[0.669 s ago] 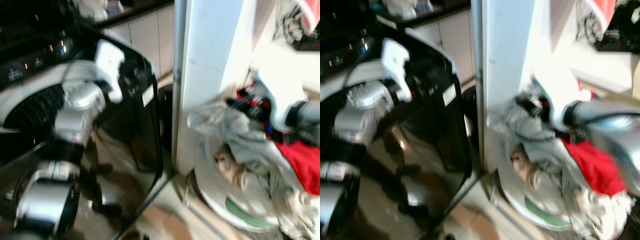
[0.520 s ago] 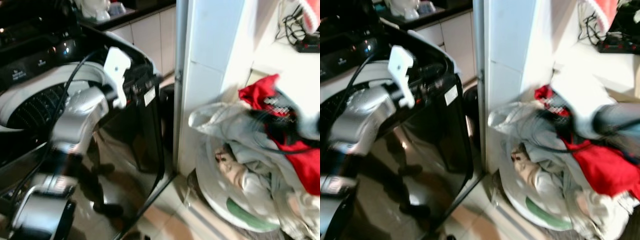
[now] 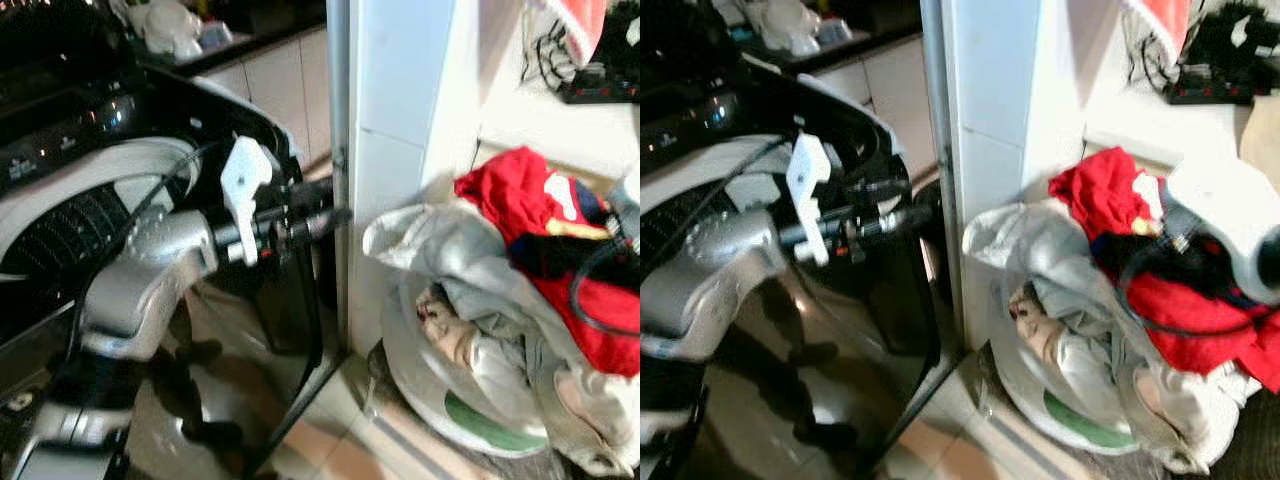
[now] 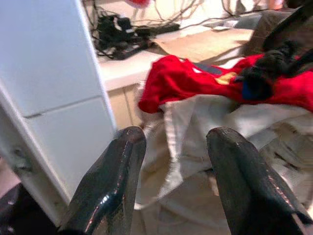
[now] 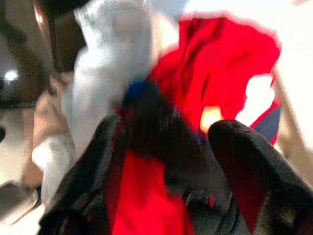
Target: Clothes washing
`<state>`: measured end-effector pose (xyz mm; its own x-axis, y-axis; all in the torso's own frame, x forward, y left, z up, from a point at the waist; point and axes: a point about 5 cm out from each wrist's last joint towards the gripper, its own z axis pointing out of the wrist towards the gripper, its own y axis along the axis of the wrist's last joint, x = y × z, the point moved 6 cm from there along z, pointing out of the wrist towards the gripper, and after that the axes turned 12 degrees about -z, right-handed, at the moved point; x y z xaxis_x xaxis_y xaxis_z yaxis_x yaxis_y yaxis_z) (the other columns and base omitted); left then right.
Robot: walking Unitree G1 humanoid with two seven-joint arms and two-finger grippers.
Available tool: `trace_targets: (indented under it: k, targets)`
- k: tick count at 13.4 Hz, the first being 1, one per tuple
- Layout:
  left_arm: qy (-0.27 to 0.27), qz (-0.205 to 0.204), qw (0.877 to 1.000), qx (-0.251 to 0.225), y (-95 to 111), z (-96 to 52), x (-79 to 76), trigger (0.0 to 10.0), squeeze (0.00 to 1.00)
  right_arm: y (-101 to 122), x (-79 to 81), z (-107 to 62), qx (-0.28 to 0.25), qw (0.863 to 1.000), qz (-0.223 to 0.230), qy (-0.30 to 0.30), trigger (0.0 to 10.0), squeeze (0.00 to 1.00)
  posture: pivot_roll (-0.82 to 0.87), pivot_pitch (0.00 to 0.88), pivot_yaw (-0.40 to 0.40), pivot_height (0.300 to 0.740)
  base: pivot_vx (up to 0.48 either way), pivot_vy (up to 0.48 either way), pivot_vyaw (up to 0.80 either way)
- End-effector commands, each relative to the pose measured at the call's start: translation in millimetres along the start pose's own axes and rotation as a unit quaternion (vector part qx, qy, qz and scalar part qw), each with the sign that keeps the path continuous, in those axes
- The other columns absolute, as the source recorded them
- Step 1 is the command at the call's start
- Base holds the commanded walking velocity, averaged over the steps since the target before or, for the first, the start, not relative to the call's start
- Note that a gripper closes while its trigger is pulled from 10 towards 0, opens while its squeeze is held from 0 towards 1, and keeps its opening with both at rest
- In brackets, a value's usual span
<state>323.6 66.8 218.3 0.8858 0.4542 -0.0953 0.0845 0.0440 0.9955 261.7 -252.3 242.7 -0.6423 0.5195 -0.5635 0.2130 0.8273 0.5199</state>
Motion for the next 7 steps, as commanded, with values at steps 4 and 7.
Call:
trace_targets:
  k: [4, 7]
  targets:
    - [-0.044, -0.024, 0.999, 0.015, -2, 1.3, -24.4, 10.0, 0.0, -24, -18.1, 13.5, 0.006, 0.998, 0.026, -0.053, 10.0, 0.0, -0.14, 0.0, 0.122, 0.74, 0.0, 0.0, 0.0]
    - [-0.044, -0.031, 0.999, 0.009, -1, 1.7, -27.9, 10.0, 0.0, -32, -27.2, 17.7, -0.001, 0.996, 0.045, -0.074, 3.3, 0.0, -0.14, 0.0, 0.122, 0.74, 0.0, 0.0, 0.0]
